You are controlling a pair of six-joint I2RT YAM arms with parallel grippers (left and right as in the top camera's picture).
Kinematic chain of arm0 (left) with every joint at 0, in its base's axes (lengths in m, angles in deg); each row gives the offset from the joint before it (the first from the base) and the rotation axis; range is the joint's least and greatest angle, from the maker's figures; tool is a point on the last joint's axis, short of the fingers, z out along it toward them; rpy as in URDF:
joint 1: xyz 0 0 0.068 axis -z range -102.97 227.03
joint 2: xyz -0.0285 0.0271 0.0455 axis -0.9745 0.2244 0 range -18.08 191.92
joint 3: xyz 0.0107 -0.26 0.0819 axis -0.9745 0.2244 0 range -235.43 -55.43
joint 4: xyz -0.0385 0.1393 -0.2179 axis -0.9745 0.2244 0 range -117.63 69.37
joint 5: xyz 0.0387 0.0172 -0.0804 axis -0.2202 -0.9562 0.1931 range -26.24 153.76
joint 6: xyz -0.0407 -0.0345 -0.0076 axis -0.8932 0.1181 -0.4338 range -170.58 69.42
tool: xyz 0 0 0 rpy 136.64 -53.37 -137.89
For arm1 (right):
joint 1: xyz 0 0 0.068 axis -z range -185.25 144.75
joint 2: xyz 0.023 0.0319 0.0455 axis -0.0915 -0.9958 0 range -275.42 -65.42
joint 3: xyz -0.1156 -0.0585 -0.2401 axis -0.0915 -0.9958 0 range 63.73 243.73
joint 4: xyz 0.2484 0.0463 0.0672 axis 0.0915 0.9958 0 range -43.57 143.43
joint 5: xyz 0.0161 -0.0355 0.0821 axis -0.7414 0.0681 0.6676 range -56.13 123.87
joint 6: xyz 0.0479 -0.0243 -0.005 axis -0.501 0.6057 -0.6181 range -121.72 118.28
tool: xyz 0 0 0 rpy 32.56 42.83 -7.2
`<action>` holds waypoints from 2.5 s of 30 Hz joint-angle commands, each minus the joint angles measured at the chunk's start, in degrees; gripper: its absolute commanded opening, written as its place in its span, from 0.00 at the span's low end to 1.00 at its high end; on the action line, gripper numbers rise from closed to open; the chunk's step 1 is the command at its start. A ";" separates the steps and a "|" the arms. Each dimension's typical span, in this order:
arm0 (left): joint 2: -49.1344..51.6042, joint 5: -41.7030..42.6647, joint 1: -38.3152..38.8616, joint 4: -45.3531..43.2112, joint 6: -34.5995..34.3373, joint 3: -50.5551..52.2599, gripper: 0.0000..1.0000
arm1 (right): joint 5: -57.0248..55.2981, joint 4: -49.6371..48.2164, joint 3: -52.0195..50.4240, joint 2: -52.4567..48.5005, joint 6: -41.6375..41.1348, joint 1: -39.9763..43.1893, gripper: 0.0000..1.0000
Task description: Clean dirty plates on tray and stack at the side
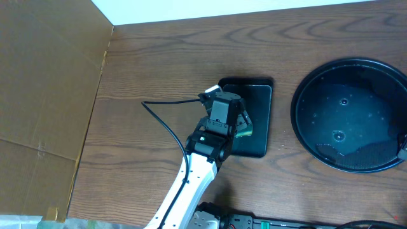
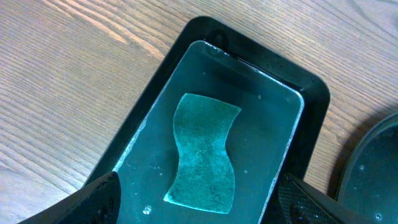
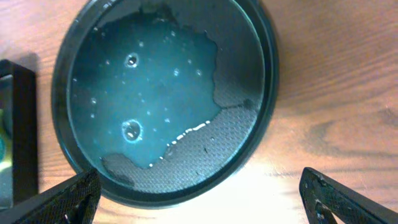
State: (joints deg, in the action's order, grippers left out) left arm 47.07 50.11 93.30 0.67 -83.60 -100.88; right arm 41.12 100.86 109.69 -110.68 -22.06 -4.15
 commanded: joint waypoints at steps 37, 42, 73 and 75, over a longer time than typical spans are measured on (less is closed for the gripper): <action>0.24 -0.48 -0.20 0.17 0.15 -0.68 0.82 | 4.74 -52.35 -45.66 45.00 11.34 -0.83 0.99; 0.24 -0.46 -0.20 0.17 0.15 -0.68 0.82 | 2.93 -50.97 -45.66 44.98 14.32 -0.83 0.99; 0.24 -0.48 -0.20 0.17 0.15 -0.68 0.82 | -2.47 -50.38 -45.59 44.98 24.26 -0.76 0.99; 0.24 -0.48 -0.20 0.17 0.15 -0.68 0.82 | -2.47 -50.38 -45.59 44.98 24.26 -0.76 0.99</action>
State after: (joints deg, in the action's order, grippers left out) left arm 47.07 50.11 93.30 0.69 -83.60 -100.88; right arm 38.23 50.26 64.12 -66.13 1.26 -4.15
